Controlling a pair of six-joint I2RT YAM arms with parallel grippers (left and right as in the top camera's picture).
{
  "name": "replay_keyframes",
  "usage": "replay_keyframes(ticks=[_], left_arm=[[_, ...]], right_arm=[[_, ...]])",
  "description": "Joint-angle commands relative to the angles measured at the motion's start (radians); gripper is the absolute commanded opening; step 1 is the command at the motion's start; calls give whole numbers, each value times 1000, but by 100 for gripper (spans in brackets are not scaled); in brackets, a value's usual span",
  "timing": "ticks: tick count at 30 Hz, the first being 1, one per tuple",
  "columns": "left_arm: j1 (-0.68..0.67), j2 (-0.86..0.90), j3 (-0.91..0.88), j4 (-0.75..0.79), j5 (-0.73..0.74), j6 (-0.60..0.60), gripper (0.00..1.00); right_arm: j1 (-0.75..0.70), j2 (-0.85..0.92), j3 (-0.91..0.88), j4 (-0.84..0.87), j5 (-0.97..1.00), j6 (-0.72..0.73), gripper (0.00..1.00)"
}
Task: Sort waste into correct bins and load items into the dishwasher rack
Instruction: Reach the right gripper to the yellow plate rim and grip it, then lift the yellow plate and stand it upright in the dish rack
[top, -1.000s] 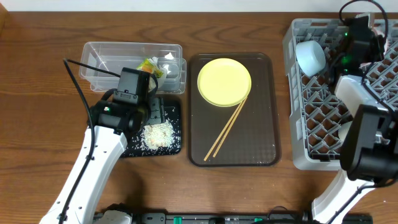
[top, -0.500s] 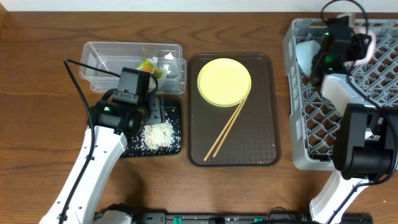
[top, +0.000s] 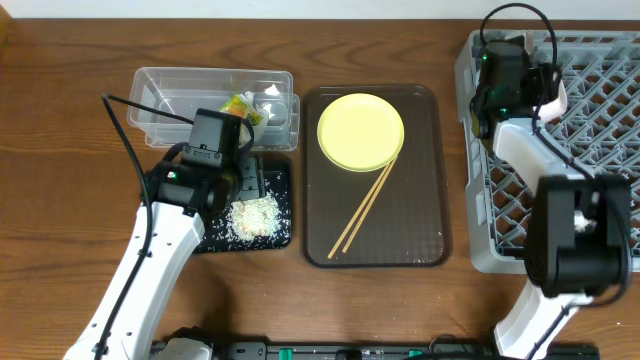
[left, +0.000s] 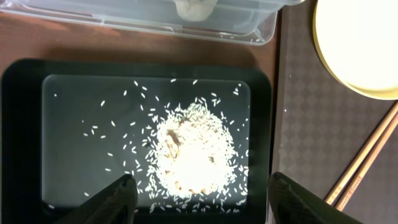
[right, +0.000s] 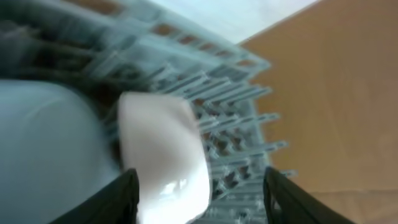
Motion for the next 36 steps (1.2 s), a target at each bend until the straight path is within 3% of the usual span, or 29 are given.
replay_keyframes(ticks=[1, 7, 10, 16, 20, 26, 34, 36], left_arm=[[4, 4, 6, 2, -16, -2, 70], [4, 4, 6, 1, -16, -2, 70], [4, 4, 6, 1, -16, -2, 70], [4, 4, 6, 1, -16, -1, 70], [4, 4, 6, 1, -16, -1, 70], [4, 4, 6, 1, -16, -1, 70], [4, 4, 5, 1, -16, -1, 70], [4, 4, 5, 1, -16, -1, 70]], right_arm=[[48, -160, 9, -113, -217, 237, 65], [133, -299, 9, -357, -745, 484, 65], [179, -292, 6, -426, -874, 627, 66], [250, -211, -15, -545, -871, 787, 58], [291, -127, -15, -589, -864, 856, 59], [303, -27, -15, -479, -722, 926, 56], [303, 122, -15, -372, -713, 1002, 46], [303, 147, -15, -344, -714, 1016, 38]])
